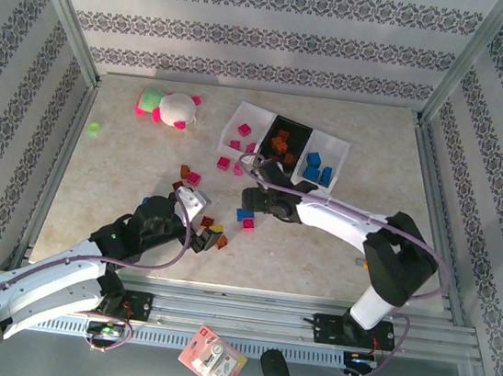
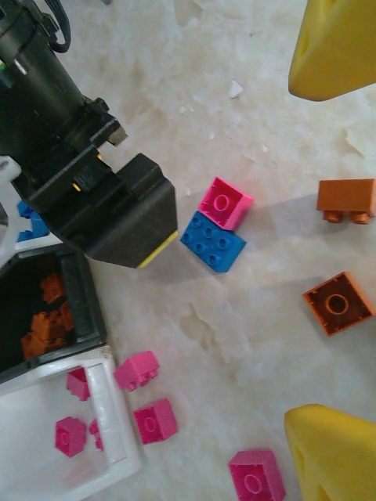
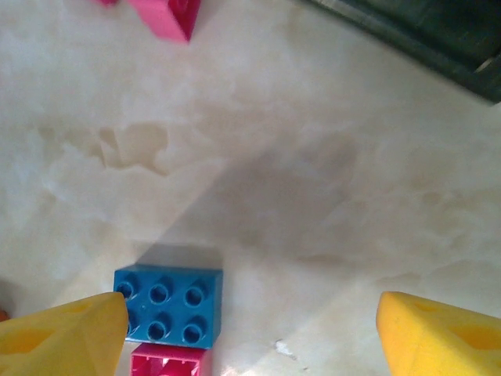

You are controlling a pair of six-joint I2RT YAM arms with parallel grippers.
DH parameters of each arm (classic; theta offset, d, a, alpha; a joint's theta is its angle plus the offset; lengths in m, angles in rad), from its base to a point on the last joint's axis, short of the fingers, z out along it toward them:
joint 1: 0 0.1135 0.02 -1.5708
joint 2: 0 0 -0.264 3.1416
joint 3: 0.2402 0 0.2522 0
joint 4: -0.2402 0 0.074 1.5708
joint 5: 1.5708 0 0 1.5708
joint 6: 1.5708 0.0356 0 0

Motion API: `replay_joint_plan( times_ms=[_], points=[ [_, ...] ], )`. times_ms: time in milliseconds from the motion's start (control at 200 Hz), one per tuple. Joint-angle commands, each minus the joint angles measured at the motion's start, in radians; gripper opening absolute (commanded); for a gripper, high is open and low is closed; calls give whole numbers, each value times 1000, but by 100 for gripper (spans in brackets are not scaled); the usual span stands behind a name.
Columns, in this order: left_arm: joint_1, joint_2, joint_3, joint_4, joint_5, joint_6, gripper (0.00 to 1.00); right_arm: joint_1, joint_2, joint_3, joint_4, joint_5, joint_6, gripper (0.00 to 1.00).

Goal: Sort the legos into containers by color

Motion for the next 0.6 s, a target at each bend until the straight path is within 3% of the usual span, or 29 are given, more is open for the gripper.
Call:
replay_joint_plan(
  times_ms=[0, 275, 595],
  points=[
    [-17, -12, -7, -37, 10, 16, 99, 31, 56, 81, -95, 20, 42, 84],
    [-17, 14, -12, -5, 31, 33, 99, 72, 194, 200, -190, -12, 24, 84],
    [-18, 26, -24, 25, 44, 37, 99, 74, 281, 249, -196, -93, 25, 68]
  ],
)
